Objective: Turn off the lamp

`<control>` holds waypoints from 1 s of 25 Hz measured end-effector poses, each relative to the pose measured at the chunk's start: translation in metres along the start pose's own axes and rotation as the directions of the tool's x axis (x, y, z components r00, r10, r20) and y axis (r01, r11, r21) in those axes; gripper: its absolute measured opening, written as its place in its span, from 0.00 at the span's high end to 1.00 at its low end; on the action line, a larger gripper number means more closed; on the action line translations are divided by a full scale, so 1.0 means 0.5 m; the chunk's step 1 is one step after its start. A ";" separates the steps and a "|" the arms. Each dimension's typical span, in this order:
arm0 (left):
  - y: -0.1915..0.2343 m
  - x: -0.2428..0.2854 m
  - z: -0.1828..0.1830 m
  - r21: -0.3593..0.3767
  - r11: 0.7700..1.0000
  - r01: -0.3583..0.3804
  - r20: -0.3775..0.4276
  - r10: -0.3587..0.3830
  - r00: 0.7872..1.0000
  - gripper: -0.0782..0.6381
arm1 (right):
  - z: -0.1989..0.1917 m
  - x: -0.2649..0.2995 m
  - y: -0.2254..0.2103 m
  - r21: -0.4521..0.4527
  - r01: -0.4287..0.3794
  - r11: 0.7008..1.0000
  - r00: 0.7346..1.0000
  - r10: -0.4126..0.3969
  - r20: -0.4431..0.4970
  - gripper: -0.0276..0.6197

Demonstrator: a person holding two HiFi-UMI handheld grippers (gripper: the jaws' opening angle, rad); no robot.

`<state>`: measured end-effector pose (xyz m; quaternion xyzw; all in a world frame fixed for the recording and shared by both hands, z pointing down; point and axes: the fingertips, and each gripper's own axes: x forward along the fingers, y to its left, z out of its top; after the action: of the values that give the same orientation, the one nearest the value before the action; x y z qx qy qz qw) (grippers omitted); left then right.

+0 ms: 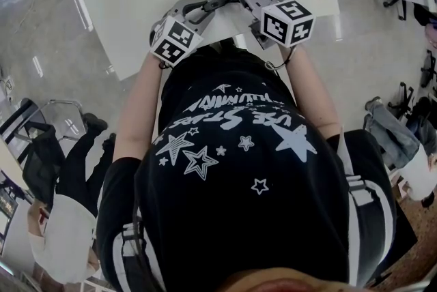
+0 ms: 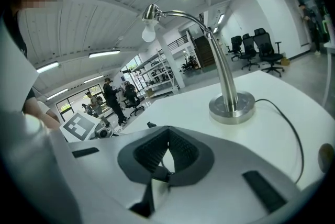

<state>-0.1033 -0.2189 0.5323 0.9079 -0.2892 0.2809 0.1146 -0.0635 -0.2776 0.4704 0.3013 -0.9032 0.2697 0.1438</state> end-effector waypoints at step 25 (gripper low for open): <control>-0.005 0.002 0.033 -0.020 1.000 -0.016 0.025 0.016 1.000 0.71 | -0.134 0.041 0.050 -0.109 -0.174 0.979 0.918 0.121 -0.377 0.95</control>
<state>-0.0937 -0.2237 0.5194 0.9079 -0.3006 0.2674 0.1174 -0.0884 -0.2319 0.5235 0.1654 -0.8969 0.2675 0.3109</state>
